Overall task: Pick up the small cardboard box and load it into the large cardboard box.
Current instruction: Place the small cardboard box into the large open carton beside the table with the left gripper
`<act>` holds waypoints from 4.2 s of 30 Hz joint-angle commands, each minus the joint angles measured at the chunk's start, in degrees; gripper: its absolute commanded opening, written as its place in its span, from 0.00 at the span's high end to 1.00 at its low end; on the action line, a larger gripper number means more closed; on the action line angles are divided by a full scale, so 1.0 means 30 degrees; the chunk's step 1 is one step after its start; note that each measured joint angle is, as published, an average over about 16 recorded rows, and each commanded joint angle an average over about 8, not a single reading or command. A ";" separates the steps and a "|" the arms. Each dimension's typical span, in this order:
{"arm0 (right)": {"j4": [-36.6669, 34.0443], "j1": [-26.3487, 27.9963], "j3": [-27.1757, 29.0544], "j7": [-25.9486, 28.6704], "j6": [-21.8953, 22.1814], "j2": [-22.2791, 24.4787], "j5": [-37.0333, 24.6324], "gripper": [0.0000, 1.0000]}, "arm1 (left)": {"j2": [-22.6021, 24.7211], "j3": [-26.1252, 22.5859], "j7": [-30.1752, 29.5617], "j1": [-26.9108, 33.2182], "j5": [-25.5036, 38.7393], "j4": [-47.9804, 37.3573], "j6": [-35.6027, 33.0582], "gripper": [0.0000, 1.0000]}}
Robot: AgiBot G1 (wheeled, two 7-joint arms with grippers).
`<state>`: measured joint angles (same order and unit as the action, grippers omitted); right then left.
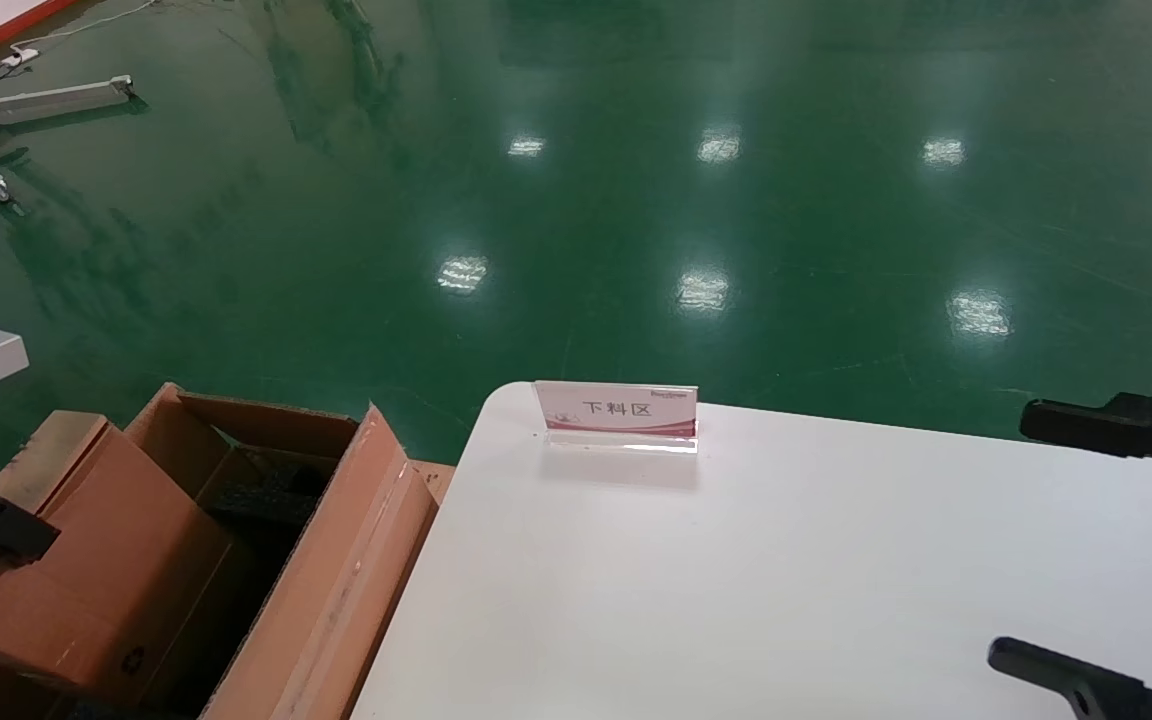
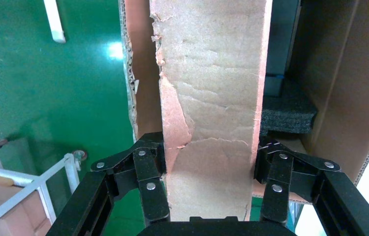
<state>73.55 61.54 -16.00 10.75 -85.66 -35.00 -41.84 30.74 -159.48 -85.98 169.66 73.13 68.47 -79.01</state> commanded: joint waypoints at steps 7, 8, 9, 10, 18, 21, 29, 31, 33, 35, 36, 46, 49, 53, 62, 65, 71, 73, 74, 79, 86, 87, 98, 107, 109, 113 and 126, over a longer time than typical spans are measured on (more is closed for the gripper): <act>0.0000 0.0000 0.0000 0.0000 0.0000 0.0000 0.0000 0.00 | 0.0023 -0.0131 -0.0605 -0.0358 0.0404 0.0256 0.0197 1.00; 0.0000 0.0000 0.0000 0.0000 0.0000 0.0000 0.0000 0.00 | 0.0022 -0.0148 -0.0680 -0.0414 0.0465 0.0287 0.0238 1.00; 0.0000 0.0000 0.0000 0.0000 0.0000 0.0000 0.0000 0.00 | 0.0021 -0.0165 -0.0753 -0.0471 0.0528 0.0317 0.0282 1.00; 0.0000 0.0000 0.0000 0.0000 0.0000 0.0000 0.0000 0.00 | 0.0018 -0.0181 -0.0820 -0.0530 0.0596 0.0345 0.0333 1.00; 0.0000 0.0000 0.0000 0.0000 0.0000 0.0000 0.0000 0.00 | 0.0011 -0.0307 -0.1271 -0.1003 0.1251 0.0536 0.0868 1.00; 0.0000 0.0000 0.0000 0.0000 0.0000 0.0000 0.0000 0.00 | 0.0042 -0.0342 -0.1386 -0.1164 0.1571 0.0605 0.1155 1.00; 0.0000 0.0000 0.0000 0.0000 0.0000 0.0000 0.0000 0.00 | 0.0098 -0.0352 -0.1483 -0.1689 0.2526 0.0797 0.2356 1.00; 0.0000 0.0000 0.0000 0.0000 0.0000 0.0000 0.0000 0.00 | 0.0087 -0.0330 -0.1479 -0.1836 0.2701 0.0841 0.2666 1.00; 0.0000 0.0000 0.0000 0.0000 0.0000 0.0000 0.0000 0.00 | 0.0073 -0.0296 -0.1468 -0.1988 0.2844 0.0885 0.2957 1.00; 0.0000 0.0000 0.0000 0.0000 0.0000 0.0000 0.0000 0.00 | 0.0061 -0.0260 -0.1454 -0.2136 0.2951 0.0927 0.3207 1.00; 0.0000 0.0000 0.0000 0.0000 0.0000 0.0000 0.0000 0.00 | 0.0055 -0.0241 -0.1445 -0.2213 0.2997 0.0948 0.3327 1.00; 0.0000 0.0000 0.0000 0.0000 0.0000 0.0000 0.0000 0.00 | -0.0034 -0.0123 -0.1497 -0.3042 0.3288 0.1156 0.4210 1.00; 0.0000 0.0000 0.0000 0.0000 0.0000 0.0000 0.0000 0.00 | -0.0037 -0.0128 -0.1628 -0.3267 0.3368 0.1222 0.4369 1.00; 0.0000 0.0000 0.0000 0.0000 0.0000 0.0000 0.0000 0.00 | -0.0008 -0.0159 -0.1854 -0.3527 0.3494 0.1312 0.4517 1.00; 0.0000 0.0000 0.0000 0.0000 0.0000 0.0000 0.0000 0.00 | 0.0083 -0.0237 -0.2379 -0.4203 0.3858 0.1497 0.4895 1.00; 0.0000 0.0000 0.0000 0.0000 0.0000 0.0000 0.0000 0.00 | 0.0094 -0.0250 -0.2558 -0.4528 0.4003 0.1557 0.5119 1.00; 0.0000 0.0000 0.0000 0.0000 0.0000 0.0000 0.0000 0.00 | 0.0072 -0.0252 -0.2934 -0.5225 0.4316 0.1635 0.5651 1.00; 0.0000 0.0000 0.0000 0.0000 0.0000 0.0000 0.0000 0.00 | 0.0050 -0.0246 -0.3053 -0.5461 0.4418 0.1631 0.5843 1.00; 0.0000 0.0000 0.0000 0.0000 0.0000 0.0000 0.0000 0.00 | 0.0038 -0.0241 -0.3111 -0.5581 0.4467 0.1622 0.5941 1.00; 0.0000 0.0000 0.0000 0.0000 0.0000 0.0000 0.0000 0.00 | -0.0019 -0.0202 -0.3365 -0.6149 0.4648 0.1536 0.6378 1.00; 0.0000 0.0000 0.0000 0.0000 0.0000 0.0000 0.0000 0.00 | -0.0051 -0.0099 -0.3668 -0.6954 0.4749 0.1338 0.6879 0.97; 0.0000 0.0000 0.0000 0.0000 0.0000 0.0000 0.0000 0.00 | -0.0046 -0.0078 -0.3709 -0.7076 0.4747 0.1303 0.6941 0.87; 0.0000 0.0000 0.0000 0.0000 0.0000 0.0000 0.0000 0.00 | 0.0091 0.0120 -0.4085 -0.8187 0.4581 0.0959 0.7334 0.00; 0.0000 0.0000 0.0000 0.0000 0.0000 0.0000 0.0000 0.00 | 0.0134 0.0166 -0.4174 -0.8448 0.4528 0.0874 0.7407 0.00; 0.0000 0.0000 0.0000 0.0000 0.0000 0.0000 0.0000 0.00 | 0.0138 0.0170 -0.4182 -0.8471 0.4523 0.0866 0.7414 0.00; -0.0001 -0.0001 0.0000 0.0000 0.0002 0.0001 0.0001 0.00 | 0.0140 0.0174 -0.4188 -0.8510 0.4527 0.0854 0.7426 0.00; -0.0004 -0.0004 0.0001 0.0000 0.0004 0.0002 0.0003 0.00 | 0.0143 0.0181 -0.4190 -0.8541 0.4534 0.0838 0.7425 0.00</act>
<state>73.54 61.53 -16.00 10.74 -85.64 -35.00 -41.83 31.20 -158.86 -98.49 144.05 86.74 71.00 -56.71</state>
